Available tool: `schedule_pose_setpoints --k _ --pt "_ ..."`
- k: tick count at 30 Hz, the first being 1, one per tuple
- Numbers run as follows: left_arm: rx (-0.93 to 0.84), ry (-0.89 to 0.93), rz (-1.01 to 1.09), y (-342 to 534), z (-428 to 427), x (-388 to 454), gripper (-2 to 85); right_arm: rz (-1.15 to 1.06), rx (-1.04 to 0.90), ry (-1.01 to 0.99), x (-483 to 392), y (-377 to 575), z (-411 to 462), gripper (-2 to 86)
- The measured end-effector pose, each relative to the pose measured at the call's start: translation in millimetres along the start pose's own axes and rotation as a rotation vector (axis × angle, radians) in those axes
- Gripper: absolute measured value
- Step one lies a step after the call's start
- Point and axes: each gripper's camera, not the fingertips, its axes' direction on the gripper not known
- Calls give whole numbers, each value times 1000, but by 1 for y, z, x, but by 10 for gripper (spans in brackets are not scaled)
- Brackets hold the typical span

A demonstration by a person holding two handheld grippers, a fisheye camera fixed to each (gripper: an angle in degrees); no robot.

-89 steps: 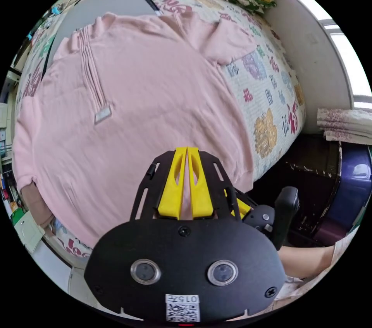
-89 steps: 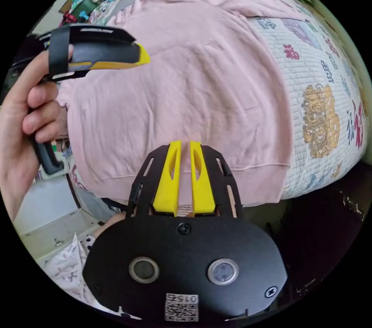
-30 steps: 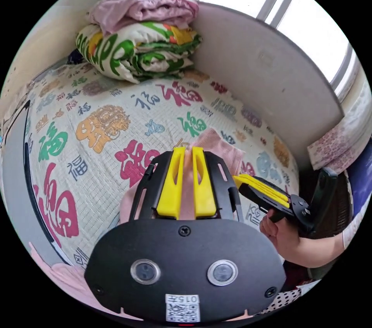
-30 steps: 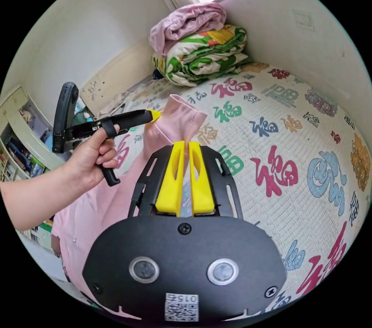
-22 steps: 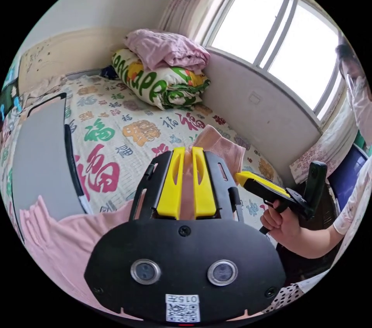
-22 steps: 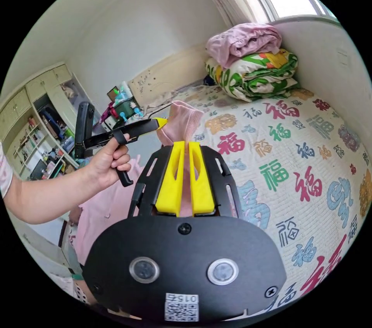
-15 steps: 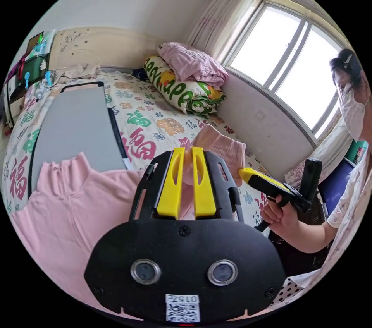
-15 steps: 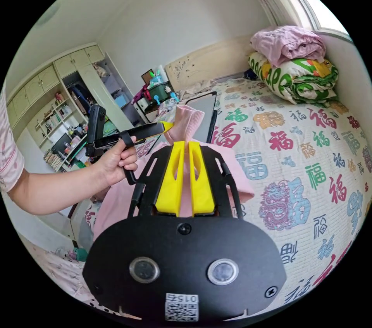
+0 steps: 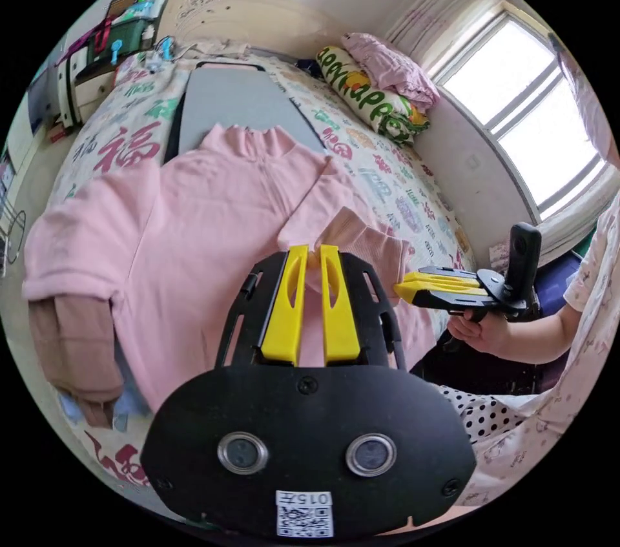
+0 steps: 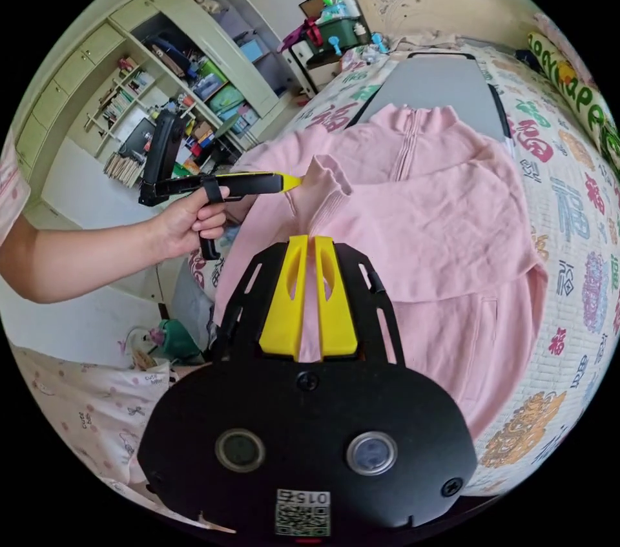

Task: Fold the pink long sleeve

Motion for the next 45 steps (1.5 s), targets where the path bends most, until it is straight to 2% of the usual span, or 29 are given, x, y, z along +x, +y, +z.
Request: schedule_pose_setpoints --k 7,12,16,22,24,26,29,34,37,39,41,44,45 --pt "-48 25 -113 67 -53 -13 11 -144 -229 -51 -8 26 44 25" --pt "-109 46 -155 95 -69 -8 4 -202 -357 -38 25 29 50 49" --pt "-130 53 -228 105 -84 -7 1 -182 -435 -43 59 13 52 60" --pt "-225 -50 -227 102 -130 -2 22 -59 -515 -166 156 -25 2 71" --pt "-208 -66 -167 75 -145 8 62 105 -441 -24 235 -57 -40 74" --pt "-172 -70 -118 43 -144 19 83 309 -317 -2 311 -83 -82 89" --pt "-84 17 -58 -26 -117 40 101 598 -163 3 430 -121 -136 103" --pt "40 169 -90 -138 -45 69 123 749 -56 -41 549 -193 -174 130" --pt "-50 196 -49 -191 6 97 126 810 -45 -73 604 -231 -184 114" --pt "-186 179 -14 -215 45 121 115 915 -23 -110 647 -244 -197 60" --pt "-277 175 14 -223 64 138 91 988 -17 -156 678 -248 -210 44" --pt "-284 79 78 -231 66 163 38 1008 30 -239 718 -259 -240 31" --pt "-267 102 74 -235 64 170 28 999 44 -228 730 -265 -252 28"
